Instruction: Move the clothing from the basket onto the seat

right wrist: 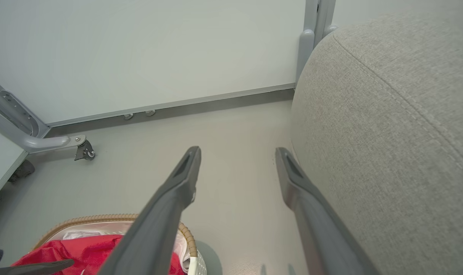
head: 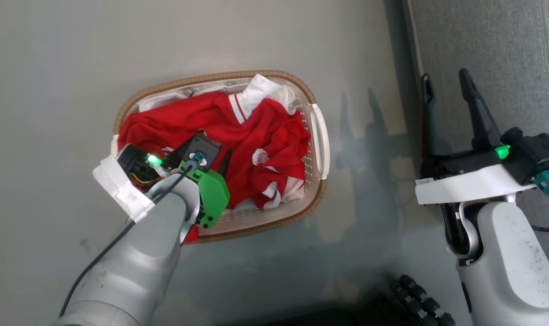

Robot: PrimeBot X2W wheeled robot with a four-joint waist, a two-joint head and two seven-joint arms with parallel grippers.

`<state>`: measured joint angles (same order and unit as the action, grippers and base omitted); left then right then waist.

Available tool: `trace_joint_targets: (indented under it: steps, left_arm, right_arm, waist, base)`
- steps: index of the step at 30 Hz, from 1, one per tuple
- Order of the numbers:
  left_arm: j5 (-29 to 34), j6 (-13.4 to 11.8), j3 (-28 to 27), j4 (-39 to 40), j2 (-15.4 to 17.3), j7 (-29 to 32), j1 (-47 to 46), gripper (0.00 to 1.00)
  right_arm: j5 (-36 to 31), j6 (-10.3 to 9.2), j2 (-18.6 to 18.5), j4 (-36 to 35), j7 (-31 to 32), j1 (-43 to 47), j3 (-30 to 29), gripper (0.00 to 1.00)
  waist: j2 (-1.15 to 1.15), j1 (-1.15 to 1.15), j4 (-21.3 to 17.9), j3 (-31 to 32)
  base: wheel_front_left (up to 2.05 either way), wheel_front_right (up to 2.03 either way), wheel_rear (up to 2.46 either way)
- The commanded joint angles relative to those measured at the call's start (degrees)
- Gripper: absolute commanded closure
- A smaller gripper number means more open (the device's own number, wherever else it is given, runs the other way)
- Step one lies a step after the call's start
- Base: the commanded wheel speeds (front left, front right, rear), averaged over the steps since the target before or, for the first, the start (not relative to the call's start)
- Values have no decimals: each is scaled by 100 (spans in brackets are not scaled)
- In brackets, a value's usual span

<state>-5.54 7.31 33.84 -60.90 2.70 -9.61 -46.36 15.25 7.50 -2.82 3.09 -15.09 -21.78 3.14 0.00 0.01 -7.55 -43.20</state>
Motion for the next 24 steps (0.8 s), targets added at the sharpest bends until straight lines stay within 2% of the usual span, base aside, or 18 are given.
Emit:
trace_joint_targets:
  steps: [1,9,16,18,19,20,21,22,24]
  left_arm:
    - [-20,3,-4,-115,52,39,-180,0]
    - [-90,-232,-85,-634,165,28,-611,0]
    - [-146,-239,-36,-911,156,-1,-747,0]
    - [-175,-201,-3,-925,126,-58,-742,28]
    - [-197,-182,13,-925,110,-89,-728,52]
    - [-221,-172,25,-918,95,-133,-713,61]
    - [-246,-156,32,-916,89,-162,-702,78]
    - [-283,-140,40,-904,82,-202,-685,100]
    - [-327,-135,64,-906,73,-245,-670,100]
  right_arm:
    - [58,-2,-14,-30,-12,-62,49,0]
    - [209,-2,-15,-79,-12,-125,209,0]
    - [275,-2,-15,-71,-12,-153,258,0]
    - [292,-2,-15,-66,-12,-164,263,0]
    - [291,-2,-15,-61,-12,-172,264,0]
    - [293,-2,-15,-52,-12,-179,267,0]
    - [298,-2,-15,-45,-12,-184,271,0]
    - [300,-2,-15,-37,-12,-189,280,0]
    - [301,-2,-15,-27,-12,-202,299,0]
  waist:
    - [0,-1,-327,-355]
    - [0,-1,-465,-588]
    - [0,-1,-500,-674]
    - [0,-1,-499,-681]
    - [0,-1,-497,-680]
    - [0,-1,-494,-677]
    - [0,-1,-492,-673]
    - [0,-1,-492,-666]
    - [0,-1,-493,-650]
  base:
    - [0,0,0]
    - [0,0,0]
    - [0,0,0]
    - [0,0,0]
    - [0,0,0]
    - [0,0,0]
    - [0,0,0]
    - [0,0,0]
    - [0,0,0]
